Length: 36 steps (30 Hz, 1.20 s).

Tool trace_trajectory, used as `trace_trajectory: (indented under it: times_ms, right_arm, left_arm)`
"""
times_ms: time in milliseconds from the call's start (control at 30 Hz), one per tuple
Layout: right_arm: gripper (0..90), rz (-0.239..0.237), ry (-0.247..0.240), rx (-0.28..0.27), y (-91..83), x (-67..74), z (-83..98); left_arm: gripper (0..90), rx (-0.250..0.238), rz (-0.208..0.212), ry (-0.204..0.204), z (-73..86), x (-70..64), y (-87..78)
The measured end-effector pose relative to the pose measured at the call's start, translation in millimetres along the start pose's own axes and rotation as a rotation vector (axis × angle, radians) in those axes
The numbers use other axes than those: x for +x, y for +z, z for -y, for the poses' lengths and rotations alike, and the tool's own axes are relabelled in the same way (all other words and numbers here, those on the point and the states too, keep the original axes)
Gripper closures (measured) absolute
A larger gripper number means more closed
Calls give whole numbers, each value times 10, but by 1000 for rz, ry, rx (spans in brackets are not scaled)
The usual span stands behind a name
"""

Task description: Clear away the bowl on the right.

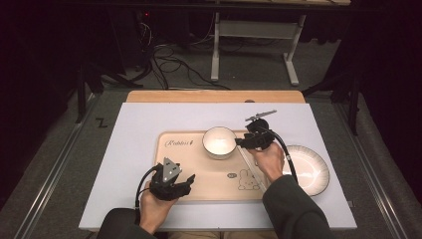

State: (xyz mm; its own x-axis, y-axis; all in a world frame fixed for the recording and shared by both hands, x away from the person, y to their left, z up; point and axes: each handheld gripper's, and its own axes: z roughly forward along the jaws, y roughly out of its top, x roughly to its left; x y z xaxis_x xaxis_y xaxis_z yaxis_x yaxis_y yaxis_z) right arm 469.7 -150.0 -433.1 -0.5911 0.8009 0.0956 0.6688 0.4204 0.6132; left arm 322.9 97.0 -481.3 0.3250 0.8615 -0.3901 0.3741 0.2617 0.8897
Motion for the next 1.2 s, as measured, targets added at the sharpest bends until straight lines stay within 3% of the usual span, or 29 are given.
trace_trajectory:
  times_ms: [167, 833, 1200]
  right_arm:
    - [546, -5, -28, -20, -142, 19, 84]
    - [545, 8, -40, -112, -783, -83, 587]
    - [539, 1, 45, -200, -1123, -266, 1037]
  left_arm:
    - [360, 10, 12, 4, 4, -13, 28]
    - [359, 27, 48, 13, 27, -83, 107]
    - [358, 32, 49, 19, 49, -115, 108]
